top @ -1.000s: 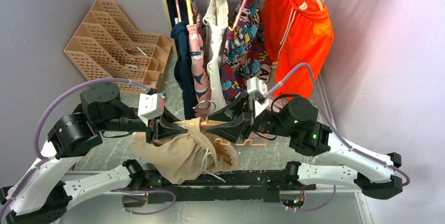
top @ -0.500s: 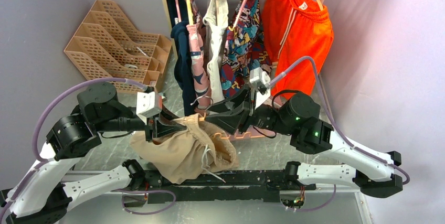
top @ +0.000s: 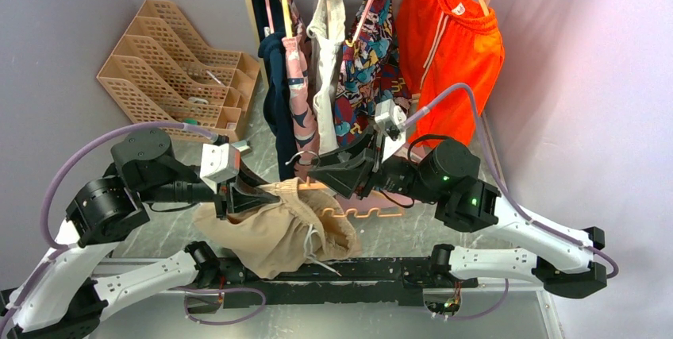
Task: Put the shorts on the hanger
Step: Hang the shorts on the hanger.
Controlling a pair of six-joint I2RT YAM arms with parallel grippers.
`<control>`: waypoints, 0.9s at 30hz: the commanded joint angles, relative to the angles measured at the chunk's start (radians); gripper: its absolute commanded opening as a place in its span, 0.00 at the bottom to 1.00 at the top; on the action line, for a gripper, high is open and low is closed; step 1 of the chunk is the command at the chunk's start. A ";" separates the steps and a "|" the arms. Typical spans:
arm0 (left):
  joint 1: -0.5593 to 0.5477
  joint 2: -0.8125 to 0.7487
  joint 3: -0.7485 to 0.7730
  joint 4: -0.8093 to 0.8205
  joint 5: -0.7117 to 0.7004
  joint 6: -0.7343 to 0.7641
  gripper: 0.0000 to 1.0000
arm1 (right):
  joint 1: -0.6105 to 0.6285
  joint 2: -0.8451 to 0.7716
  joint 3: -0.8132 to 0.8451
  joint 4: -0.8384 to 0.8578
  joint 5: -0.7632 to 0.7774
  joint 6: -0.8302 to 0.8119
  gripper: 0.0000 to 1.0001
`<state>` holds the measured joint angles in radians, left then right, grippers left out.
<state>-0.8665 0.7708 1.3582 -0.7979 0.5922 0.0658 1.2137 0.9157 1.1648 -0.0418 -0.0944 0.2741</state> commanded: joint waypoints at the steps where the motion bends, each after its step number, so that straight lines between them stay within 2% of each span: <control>1: 0.000 0.004 0.002 0.070 0.050 -0.014 0.07 | 0.004 0.020 0.034 0.058 -0.088 0.010 0.27; 3: 0.001 0.007 0.004 0.079 0.054 -0.018 0.07 | 0.004 0.036 0.043 0.065 -0.119 0.013 0.17; 5: 0.001 0.017 0.012 0.084 0.058 -0.022 0.07 | 0.004 0.042 0.038 0.083 -0.144 0.019 0.00; 9: 0.001 0.032 0.031 0.083 0.041 -0.028 0.08 | 0.004 0.030 0.008 0.134 -0.163 0.032 0.00; 11: 0.001 0.037 0.042 0.096 0.065 -0.032 0.13 | 0.004 0.018 -0.015 0.163 -0.159 0.035 0.00; 14: 0.000 0.047 0.046 0.139 0.096 -0.050 0.15 | 0.004 0.010 -0.032 0.186 -0.154 0.037 0.00; 18: 0.001 0.063 0.060 0.162 0.113 -0.061 0.31 | 0.004 0.006 -0.043 0.202 -0.155 0.038 0.00; 22: 0.001 0.073 0.065 0.164 0.117 -0.065 0.40 | 0.003 -0.005 -0.054 0.211 -0.152 0.040 0.00; 24: 0.001 0.073 0.063 0.167 0.115 -0.067 0.40 | 0.004 -0.011 -0.059 0.215 -0.150 0.041 0.00; 27: 0.001 0.074 0.059 0.177 0.118 -0.073 0.31 | 0.004 -0.022 -0.072 0.224 -0.145 0.043 0.00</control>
<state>-0.8661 0.8463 1.3937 -0.6926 0.6819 0.0059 1.2125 0.9241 1.1023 0.1066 -0.2356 0.3069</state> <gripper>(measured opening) 0.354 0.021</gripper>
